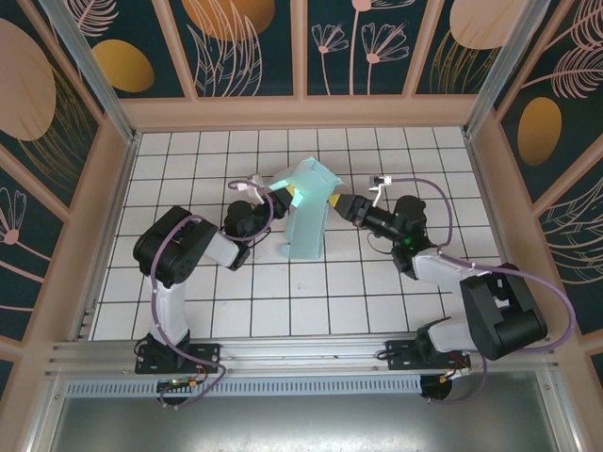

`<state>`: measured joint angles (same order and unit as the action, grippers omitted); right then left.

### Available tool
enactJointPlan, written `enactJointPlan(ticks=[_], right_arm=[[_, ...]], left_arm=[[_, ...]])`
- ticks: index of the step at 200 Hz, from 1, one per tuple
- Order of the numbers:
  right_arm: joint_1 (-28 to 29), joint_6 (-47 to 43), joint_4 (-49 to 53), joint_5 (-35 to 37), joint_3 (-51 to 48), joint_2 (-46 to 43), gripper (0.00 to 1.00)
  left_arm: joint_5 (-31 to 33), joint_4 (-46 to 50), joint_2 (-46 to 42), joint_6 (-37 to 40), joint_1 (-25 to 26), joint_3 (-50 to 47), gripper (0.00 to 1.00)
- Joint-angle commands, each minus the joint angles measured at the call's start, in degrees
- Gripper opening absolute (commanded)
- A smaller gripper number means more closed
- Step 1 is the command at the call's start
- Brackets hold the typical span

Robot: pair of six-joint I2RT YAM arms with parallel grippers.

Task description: Fold the paper box

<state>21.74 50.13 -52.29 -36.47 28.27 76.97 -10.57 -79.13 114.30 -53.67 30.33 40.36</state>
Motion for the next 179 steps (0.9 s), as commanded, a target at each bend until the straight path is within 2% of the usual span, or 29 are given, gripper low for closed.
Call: enactJointPlan(ticks=[1, 48, 138, 179], right_arm=[[-0.3, 0.9, -3.3, 0.2, 1.4, -1.0, 0.54], [-0.1, 1.8, -0.1, -1.1, 5.2, 2.0, 0.38], [0.3, 4.8, 3.7, 0.2, 6.2, 5.6, 0.3], [0.3, 5.2, 4.3, 0.1, 6.5, 5.6, 0.16]], left_arm=[[-1.4, -2.6, 1.1, 0.8, 0.0, 1.4, 0.0], [-1.5, -3.5, 1.4, 0.8, 0.0, 1.1, 0.0], [-1.6, -3.8, 1.6, 0.7, 0.0, 1.1, 0.0], [-1.3, -3.7, 1.6, 0.9, 0.0, 1.0, 0.0]])
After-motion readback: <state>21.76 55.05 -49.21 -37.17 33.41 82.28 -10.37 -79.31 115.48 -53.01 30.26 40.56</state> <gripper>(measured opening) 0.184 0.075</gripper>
